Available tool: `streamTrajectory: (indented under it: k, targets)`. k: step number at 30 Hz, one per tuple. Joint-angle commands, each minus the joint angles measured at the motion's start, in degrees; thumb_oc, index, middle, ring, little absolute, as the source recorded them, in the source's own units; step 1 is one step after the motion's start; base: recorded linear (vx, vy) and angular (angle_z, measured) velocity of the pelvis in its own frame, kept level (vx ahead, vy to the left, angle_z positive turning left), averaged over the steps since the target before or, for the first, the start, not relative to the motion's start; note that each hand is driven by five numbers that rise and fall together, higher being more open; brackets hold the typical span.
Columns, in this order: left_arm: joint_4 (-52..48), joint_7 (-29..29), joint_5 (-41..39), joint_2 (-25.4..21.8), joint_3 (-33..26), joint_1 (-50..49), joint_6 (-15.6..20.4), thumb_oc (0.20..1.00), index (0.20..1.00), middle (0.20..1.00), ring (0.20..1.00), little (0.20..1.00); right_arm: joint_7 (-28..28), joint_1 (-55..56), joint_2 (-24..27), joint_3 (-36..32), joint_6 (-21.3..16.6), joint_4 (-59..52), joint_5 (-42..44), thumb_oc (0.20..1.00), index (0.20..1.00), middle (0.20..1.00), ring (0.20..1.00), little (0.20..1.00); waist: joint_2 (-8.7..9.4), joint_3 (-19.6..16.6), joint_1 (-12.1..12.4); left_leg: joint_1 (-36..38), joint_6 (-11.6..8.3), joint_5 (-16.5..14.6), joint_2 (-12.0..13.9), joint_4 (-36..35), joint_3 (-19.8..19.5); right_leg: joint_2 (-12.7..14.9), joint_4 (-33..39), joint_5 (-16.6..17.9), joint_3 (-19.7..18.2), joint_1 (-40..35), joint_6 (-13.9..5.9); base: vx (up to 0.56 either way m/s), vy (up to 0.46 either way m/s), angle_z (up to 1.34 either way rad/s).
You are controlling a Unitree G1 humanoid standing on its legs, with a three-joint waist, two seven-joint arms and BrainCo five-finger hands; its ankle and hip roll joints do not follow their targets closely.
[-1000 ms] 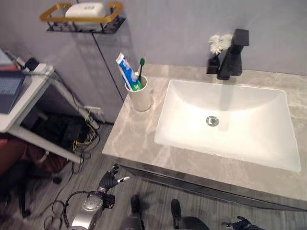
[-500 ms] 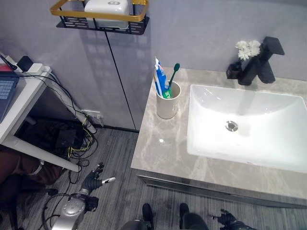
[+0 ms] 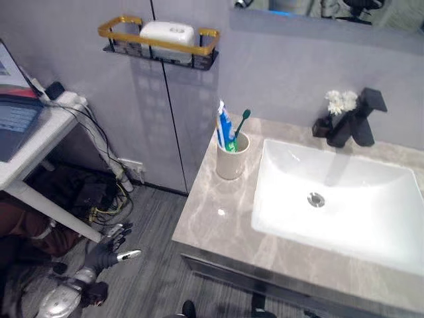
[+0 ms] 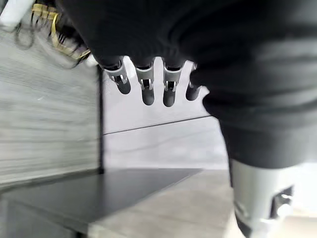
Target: Put brush and paste in cup on sink, flatten towel.
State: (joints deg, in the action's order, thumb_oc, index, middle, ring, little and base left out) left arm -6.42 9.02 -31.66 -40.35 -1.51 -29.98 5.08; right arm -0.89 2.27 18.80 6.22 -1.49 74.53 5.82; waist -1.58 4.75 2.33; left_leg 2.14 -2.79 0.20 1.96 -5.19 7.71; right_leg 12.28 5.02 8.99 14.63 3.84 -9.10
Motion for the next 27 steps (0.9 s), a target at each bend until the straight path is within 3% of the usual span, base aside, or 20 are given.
streamTrajectory:
  k: [1, 5, 6, 7, 8, 10, 16, 20, 27]
  targets:
    - [-5.97, 1.05, -5.82, -0.26, -3.35, 2.92, 3.88, 1.000, 1.000, 1.000, 1.000, 1.000, 0.18, -2.29, -0.59, 0.33, -0.77, 1.68, -0.85, 1.000, 1.000, 1.000, 1.000, 1.000, 1.58, -0.04, -0.69, -1.40, 0.20, -3.00, 0.36, 4.84, 0.12, 1.06, -2.17, 0.90, 0.57, 1.01, -1.74, 0.08, -0.129, 0.05]
    - [-10.00, 1.75, -9.53, -0.21, -3.65, 4.05, 4.43, 1.000, 1.000, 1.000, 1.000, 1.000, 0.25, -2.29, -0.32, 1.22, -0.84, 1.70, -2.21, 1.000, 1.000, 1.000, 1.000, 1.000, 0.49, -0.39, -0.36, -1.36, -0.98, -1.86, 1.42, 3.92, -0.15, 0.02, -1.24, -0.18, 1.24, 0.32, -1.07, 0.05, -0.109, 0.09]
    - [-11.45, 2.21, -10.42, -0.26, -3.65, 4.63, 4.73, 0.865, 0.865, 0.865, 0.865, 0.865, 0.19, -2.33, -0.32, 1.45, -0.89, 1.67, -2.44, 1.000, 1.000, 1.000, 1.000, 1.000, 0.20, -0.43, -0.27, -1.32, -1.34, -1.47, 1.70, 3.49, -0.12, -0.18, -0.90, -0.39, 1.42, 0.16, -1.01, 0.03, -0.073, 0.07]
    - [-11.50, 2.21, -10.44, -0.25, -3.68, 4.60, 4.69, 0.799, 0.799, 0.799, 0.799, 0.799, 0.19, -2.33, -0.31, 1.45, -0.89, 1.67, -2.44, 1.000, 1.000, 1.000, 1.000, 1.000, 0.17, -0.42, -0.27, -1.26, -1.37, -1.42, 1.73, 3.41, -0.13, -0.22, -0.87, -0.39, 1.44, 0.13, -0.99, 0.03, -0.069, 0.00]
    - [-12.83, 2.52, -10.94, -0.36, -3.58, 5.52, 5.00, 0.520, 0.520, 0.520, 0.520, 0.520, 0.28, -2.53, -0.23, 1.62, -0.89, 1.77, -2.40, 1.000, 1.000, 1.000, 1.000, 1.000, -0.33, -0.62, -0.22, -1.26, -1.79, -0.86, 1.99, 2.66, -0.18, -0.47, -0.49, -0.69, 1.50, 0.08, -0.82, 0.03, -0.052, -0.06]
    - [-15.37, 2.76, -10.97, -0.39, -3.03, 7.70, 5.83, 0.200, 0.200, 0.200, 0.200, 0.200, 0.24, -2.66, -0.24, 2.76, -1.21, 1.22, -3.05, 1.000, 1.000, 1.000, 1.000, 1.000, -1.20, -0.91, -0.28, -1.25, -2.22, -0.23, 2.35, 1.62, 0.18, -0.93, -0.02, -1.04, 1.14, 0.29, -0.68, 0.04, -0.073, -0.06]
    - [-17.30, 2.54, -10.04, 0.14, -0.65, 10.50, 6.30, 0.200, 0.200, 0.200, 0.200, 0.200, 0.11, -2.52, -0.27, 4.63, -1.15, 0.68, -5.14, 1.000, 1.000, 1.000, 1.000, 1.000, -2.37, -0.92, -0.99, -1.08, -2.49, 0.09, 2.68, 0.59, 0.94, -1.46, -0.02, -1.45, 0.29, 1.00, -0.32, 0.03, -0.018, -0.04]
    - [-15.82, 1.85, -9.51, 2.45, 3.90, 13.68, 5.58, 0.200, 0.200, 0.200, 0.200, 0.200, -0.25, -3.22, -0.36, 7.86, -0.45, 1.86, -9.72, 1.000, 1.000, 1.000, 1.000, 1.000, -3.35, -0.88, -2.03, -1.78, -2.59, 0.31, 2.88, 0.19, 1.52, -1.98, -0.02, -1.65, -0.88, 2.41, -0.04, 0.01, -0.016, -0.16]
    - [-13.37, 0.07, -7.29, 3.98, 8.32, 18.02, 4.29, 0.200, 0.200, 0.200, 0.200, 0.200, -1.35, -4.50, 0.09, 7.31, 0.20, 2.35, -8.14, 1.000, 1.000, 1.000, 1.000, 1.000, -4.84, -0.16, -4.38, -4.13, -2.88, 0.92, 3.06, 0.19, 2.87, -2.43, -0.02, -1.36, -2.82, 5.61, 0.18, 0.00, -0.008, -0.15]
